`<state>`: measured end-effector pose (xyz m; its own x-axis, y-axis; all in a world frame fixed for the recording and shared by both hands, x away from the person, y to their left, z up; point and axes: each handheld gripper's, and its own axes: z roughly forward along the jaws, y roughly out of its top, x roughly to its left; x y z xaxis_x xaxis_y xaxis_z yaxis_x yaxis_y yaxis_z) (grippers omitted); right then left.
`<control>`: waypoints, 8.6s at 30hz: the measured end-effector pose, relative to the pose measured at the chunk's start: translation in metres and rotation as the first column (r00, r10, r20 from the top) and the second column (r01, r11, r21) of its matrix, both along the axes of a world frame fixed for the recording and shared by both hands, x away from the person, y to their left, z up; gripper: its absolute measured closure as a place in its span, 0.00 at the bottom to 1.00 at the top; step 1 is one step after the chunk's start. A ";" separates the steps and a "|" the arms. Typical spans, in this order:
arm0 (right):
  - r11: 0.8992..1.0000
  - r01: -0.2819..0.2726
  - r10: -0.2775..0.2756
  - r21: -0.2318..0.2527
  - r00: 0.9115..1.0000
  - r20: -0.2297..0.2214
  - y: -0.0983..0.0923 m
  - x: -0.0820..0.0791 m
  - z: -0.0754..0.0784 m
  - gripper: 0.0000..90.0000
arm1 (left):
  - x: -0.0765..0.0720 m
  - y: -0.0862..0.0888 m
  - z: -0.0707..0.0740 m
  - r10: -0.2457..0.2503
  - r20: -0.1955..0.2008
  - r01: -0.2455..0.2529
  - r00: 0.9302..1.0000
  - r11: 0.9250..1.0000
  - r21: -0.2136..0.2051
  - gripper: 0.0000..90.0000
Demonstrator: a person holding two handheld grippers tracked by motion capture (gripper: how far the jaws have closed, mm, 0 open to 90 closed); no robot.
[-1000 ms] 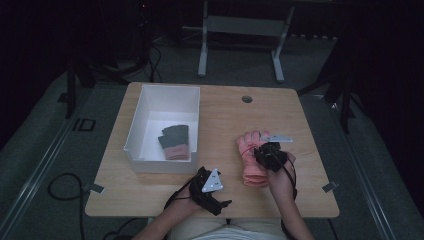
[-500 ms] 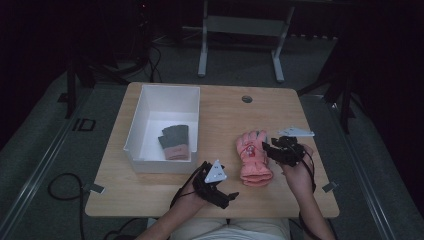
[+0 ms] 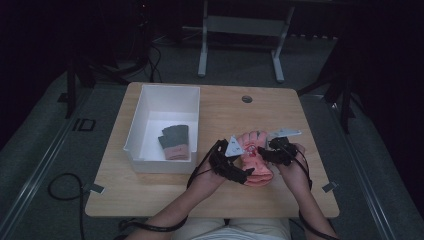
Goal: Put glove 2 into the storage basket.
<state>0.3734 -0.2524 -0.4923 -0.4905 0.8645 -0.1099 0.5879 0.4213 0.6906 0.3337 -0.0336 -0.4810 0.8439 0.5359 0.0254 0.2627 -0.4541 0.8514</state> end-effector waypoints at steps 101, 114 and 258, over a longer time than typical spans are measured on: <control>0.908 -0.305 0.272 0.285 0.950 0.150 0.171 0.029 0.137 0.82 | 0.060 0.164 0.163 0.271 -0.219 -0.240 0.938 0.958 0.158 0.88; 0.887 -0.357 0.335 0.292 0.934 0.123 0.242 0.036 0.125 0.82 | 0.058 0.234 0.149 0.351 -0.257 -0.302 0.901 0.930 0.210 0.88; 0.920 -0.369 0.367 0.132 0.929 0.041 0.040 0.012 0.020 0.18 | -0.020 0.030 0.017 -0.129 -0.134 0.145 0.983 0.983 0.111 0.01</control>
<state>0.3851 -0.2129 -0.4719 -0.7762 0.6304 -0.0145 0.3983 0.5080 0.7638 0.3141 -0.0033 -0.4638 0.9097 0.4144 -0.0281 0.2919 -0.5899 0.7528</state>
